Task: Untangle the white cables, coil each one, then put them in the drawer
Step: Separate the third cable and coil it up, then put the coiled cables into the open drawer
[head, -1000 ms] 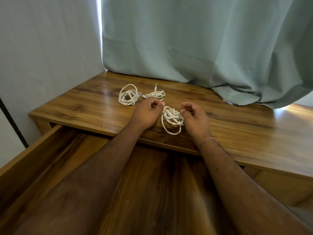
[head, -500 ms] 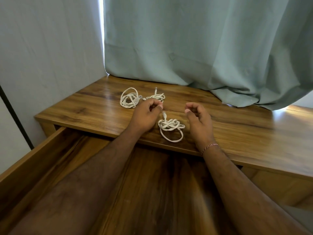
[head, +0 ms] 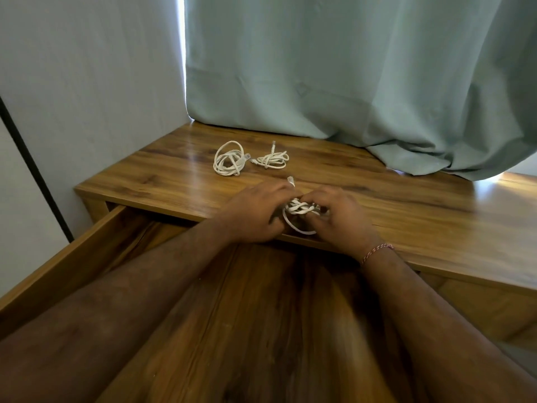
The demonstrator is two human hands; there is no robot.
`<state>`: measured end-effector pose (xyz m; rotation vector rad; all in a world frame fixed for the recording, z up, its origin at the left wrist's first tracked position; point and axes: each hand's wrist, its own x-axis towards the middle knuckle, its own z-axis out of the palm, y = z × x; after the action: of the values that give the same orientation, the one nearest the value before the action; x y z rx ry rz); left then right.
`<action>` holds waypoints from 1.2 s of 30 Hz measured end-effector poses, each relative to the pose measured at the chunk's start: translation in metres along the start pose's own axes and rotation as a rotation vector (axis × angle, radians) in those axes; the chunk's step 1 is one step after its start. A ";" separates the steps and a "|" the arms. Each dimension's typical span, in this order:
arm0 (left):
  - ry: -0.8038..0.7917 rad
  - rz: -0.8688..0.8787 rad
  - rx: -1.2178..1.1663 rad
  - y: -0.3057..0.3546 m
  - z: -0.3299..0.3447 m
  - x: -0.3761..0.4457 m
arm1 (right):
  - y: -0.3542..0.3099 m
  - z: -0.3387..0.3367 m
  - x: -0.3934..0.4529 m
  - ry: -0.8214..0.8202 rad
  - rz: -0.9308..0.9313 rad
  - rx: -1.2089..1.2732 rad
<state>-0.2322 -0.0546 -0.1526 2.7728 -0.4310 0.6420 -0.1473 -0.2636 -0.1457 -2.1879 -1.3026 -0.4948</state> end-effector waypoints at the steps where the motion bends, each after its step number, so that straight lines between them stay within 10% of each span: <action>1: -0.015 0.032 0.039 0.003 0.000 -0.001 | 0.002 -0.003 0.000 -0.013 0.006 0.031; 15: -0.018 0.355 0.005 0.056 0.009 -0.069 | -0.032 -0.054 -0.071 -0.310 -0.102 0.322; 27: -0.364 0.192 0.172 0.074 0.044 -0.077 | -0.015 -0.030 -0.093 -0.678 -0.138 -0.208; 36: 0.038 0.128 0.171 0.035 -0.012 -0.057 | -0.044 -0.045 -0.011 -0.251 0.039 0.075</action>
<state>-0.2972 -0.0703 -0.1621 2.9055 -0.5742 0.7945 -0.1934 -0.2820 -0.1051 -2.2625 -1.3793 -0.1560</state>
